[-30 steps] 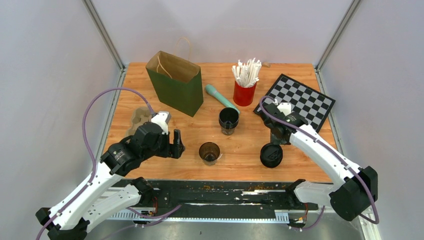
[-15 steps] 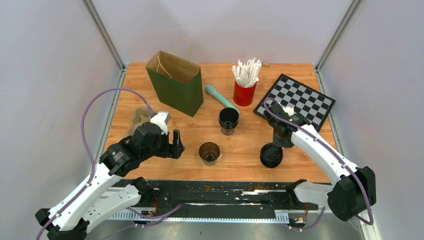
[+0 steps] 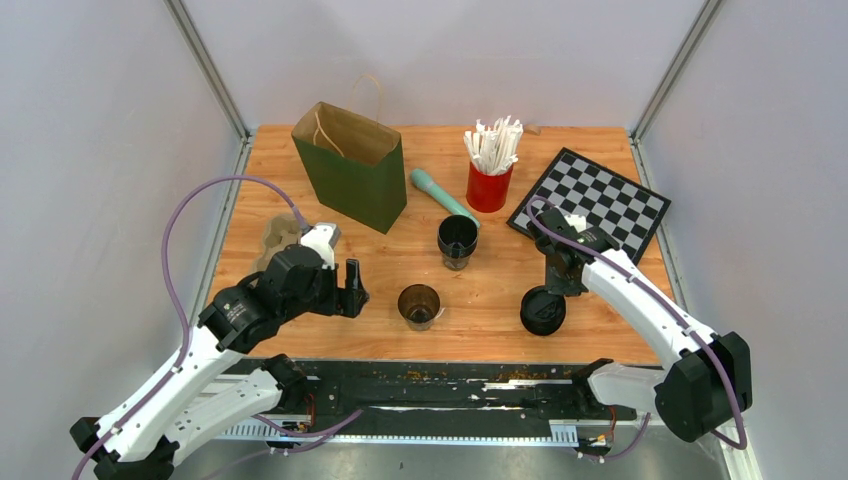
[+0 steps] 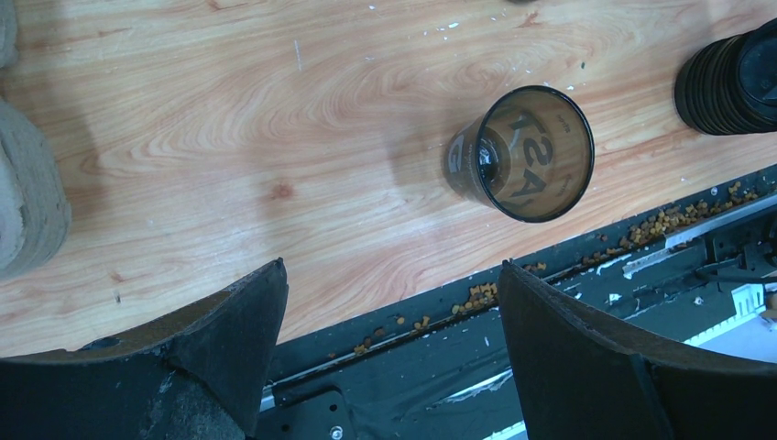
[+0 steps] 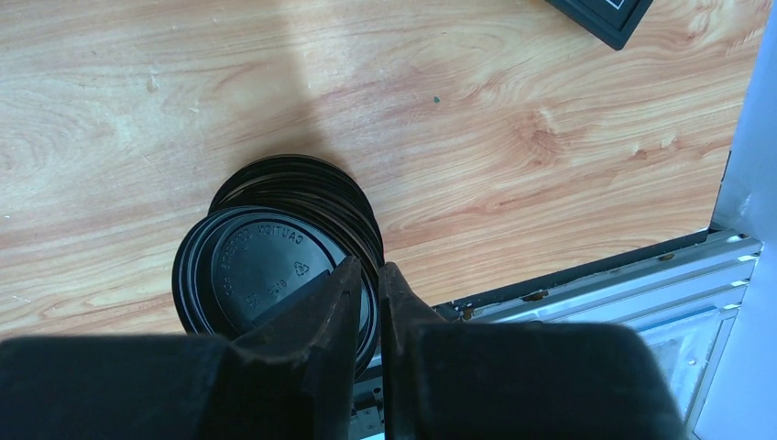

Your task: Pack the takeout coffee

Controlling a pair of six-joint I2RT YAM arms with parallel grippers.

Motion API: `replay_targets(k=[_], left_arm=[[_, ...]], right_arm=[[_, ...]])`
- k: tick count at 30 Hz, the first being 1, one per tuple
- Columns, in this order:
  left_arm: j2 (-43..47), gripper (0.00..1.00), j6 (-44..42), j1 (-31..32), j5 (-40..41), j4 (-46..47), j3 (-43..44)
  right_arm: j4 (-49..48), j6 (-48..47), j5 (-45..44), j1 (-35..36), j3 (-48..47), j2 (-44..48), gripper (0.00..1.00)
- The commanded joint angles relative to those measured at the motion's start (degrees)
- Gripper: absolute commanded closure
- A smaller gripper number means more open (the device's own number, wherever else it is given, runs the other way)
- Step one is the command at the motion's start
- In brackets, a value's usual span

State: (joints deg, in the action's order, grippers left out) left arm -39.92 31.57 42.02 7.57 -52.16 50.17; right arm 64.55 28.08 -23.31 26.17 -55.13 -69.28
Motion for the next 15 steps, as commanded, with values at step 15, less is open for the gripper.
replay_targets(k=[15], left_arm=[[0.07, 0.09, -0.38, 0.17, 0.16, -0.18, 3.77]], right_arm=[[0.55, -0.63, 1.83, -0.26, -0.13, -0.01, 0.78]])
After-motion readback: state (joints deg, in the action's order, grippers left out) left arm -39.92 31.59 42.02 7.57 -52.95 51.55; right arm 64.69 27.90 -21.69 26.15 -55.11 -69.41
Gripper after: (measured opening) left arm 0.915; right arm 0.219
